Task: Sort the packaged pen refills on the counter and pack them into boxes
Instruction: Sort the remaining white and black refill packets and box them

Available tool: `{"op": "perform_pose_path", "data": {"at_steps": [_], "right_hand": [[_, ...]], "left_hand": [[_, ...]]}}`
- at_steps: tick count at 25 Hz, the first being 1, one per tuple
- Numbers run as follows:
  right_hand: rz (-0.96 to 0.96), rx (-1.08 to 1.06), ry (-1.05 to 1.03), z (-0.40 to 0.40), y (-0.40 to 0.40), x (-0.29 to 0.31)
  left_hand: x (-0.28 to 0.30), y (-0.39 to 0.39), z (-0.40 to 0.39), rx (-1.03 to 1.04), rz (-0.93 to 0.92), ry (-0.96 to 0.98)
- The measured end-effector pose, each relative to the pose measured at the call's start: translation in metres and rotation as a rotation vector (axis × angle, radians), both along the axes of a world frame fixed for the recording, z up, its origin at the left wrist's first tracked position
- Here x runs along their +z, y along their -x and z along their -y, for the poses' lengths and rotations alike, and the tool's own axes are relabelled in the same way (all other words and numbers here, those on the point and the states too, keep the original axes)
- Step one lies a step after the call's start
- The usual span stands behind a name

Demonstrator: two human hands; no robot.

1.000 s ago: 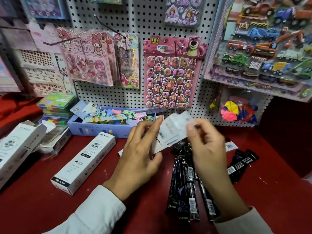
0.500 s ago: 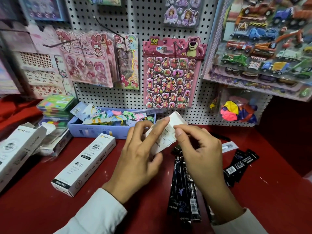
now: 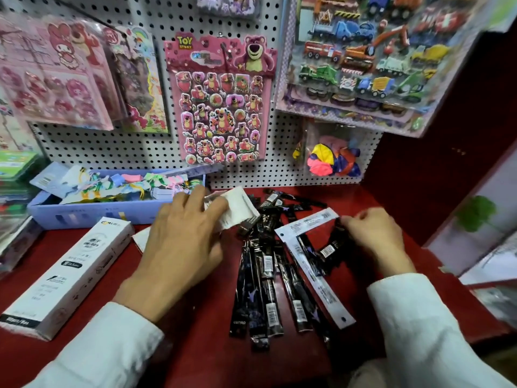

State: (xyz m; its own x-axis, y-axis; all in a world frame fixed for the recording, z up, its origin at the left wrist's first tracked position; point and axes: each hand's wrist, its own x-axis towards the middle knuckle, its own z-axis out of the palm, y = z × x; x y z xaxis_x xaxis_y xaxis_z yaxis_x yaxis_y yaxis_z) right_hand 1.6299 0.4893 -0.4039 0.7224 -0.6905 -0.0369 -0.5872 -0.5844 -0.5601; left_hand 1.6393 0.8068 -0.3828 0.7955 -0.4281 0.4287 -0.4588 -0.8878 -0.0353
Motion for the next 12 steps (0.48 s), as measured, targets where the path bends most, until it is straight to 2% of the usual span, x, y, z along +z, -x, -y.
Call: {"op": "perform_pose_path", "data": {"at_steps": [2, 4, 7, 10, 12], "right_hand": [[-0.178, -0.071, -0.015, 0.008, 0.0, -0.018], [-0.213, -0.071, 0.013, 0.003, -0.008, -0.027], [-0.263, -0.036, 0.062, -0.009, -0.02, -0.03], [-0.255, -0.043, 0.077, -0.01, -0.019, -0.032], [-0.171, 0.062, 0.199, -0.01, -0.018, -0.037]], "left_hand": [[0.014, -0.011, -0.007, 0.062, -0.01, -0.023], [0.023, -0.018, -0.018, 0.084, -0.045, -0.05], [0.01, -0.022, -0.024, 0.07, -0.258, -0.049], [-0.027, -0.029, -0.023, 0.068, -0.405, -0.024], [-0.044, -0.031, -0.023, 0.094, -0.42, -0.066]]}}
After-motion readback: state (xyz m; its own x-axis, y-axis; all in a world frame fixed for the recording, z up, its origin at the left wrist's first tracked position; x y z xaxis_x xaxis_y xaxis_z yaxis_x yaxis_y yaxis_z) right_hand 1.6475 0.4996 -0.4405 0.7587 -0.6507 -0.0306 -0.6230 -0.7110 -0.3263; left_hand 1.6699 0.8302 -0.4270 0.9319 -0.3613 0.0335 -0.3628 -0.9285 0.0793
